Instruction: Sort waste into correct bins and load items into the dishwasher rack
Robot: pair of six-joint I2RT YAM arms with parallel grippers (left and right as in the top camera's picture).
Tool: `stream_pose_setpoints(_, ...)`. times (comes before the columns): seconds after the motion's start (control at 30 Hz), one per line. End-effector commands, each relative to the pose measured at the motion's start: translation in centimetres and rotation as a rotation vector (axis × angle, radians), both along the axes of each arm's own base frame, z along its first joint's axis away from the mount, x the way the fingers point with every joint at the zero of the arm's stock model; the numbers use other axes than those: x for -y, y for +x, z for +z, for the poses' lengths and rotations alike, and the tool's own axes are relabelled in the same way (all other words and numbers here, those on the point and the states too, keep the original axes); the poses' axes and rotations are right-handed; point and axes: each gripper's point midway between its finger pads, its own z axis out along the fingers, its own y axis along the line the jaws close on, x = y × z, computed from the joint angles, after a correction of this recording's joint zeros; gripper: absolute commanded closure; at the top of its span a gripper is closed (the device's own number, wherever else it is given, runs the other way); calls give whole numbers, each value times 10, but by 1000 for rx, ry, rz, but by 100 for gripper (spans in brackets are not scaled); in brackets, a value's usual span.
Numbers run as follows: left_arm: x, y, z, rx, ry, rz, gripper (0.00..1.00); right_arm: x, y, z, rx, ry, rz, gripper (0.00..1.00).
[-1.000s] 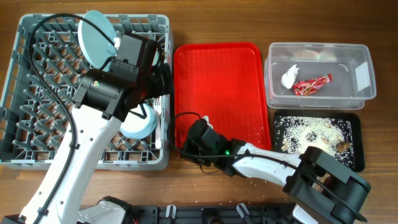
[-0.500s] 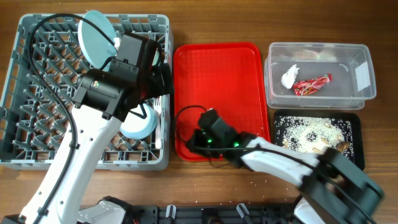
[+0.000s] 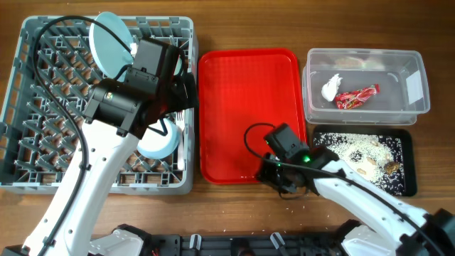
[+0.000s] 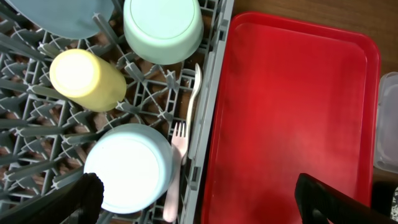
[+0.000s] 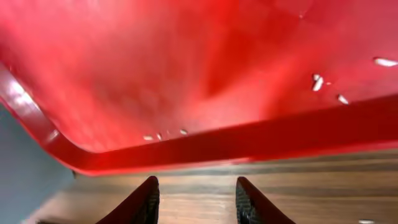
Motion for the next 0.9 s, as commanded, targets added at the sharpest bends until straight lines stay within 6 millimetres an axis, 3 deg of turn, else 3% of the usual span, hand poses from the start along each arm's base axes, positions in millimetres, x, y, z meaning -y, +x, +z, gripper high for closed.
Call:
stream_pose_setpoints(0.0,0,1,0,0,-8,6,0,1,2,-10,-47,-23,-115,60)
stream_pose_setpoints(0.17,0,1,0,0,-8,6,0,-9,-11,-22,-160,3,-135,60)
stream_pose_setpoints(0.27,0,1,0,0,-8,6,0,-14,-7,-21,-143,20,-130,62)
stream_pose_setpoints(0.4,0,1,0,0,-8,6,0,-39,-3,-14,-94,97,-90,62)
stream_pose_setpoints(0.53,0,1,0,0,-8,6,0,-49,-11,-14,-66,85,-45,63)
stream_pose_setpoints(0.6,0,1,0,0,-8,6,0,-58,-15,-2,-32,142,71,88)
stream_pose_setpoints(0.63,0,1,0,0,-8,6,0,-64,-9,12,24,179,150,92)
stream_pose_setpoints(0.67,0,1,0,0,-8,6,0,-70,2,43,150,243,305,90)
stream_pose_setpoints(0.7,0,1,0,0,-8,6,0,-71,9,59,226,266,390,66)
stream_pose_setpoints(0.73,0,1,0,0,-8,6,0,-61,22,94,386,266,545,0)
stream_pose_setpoints(0.77,0,1,0,0,-8,6,0,-43,33,113,469,210,598,0)
stream_pose_setpoints(0.8,0,1,0,0,-8,6,0,10,60,125,493,15,457,0)
stream_pose_setpoints(0.87,0,1,0,0,-8,6,0,66,74,128,487,-173,312,0)
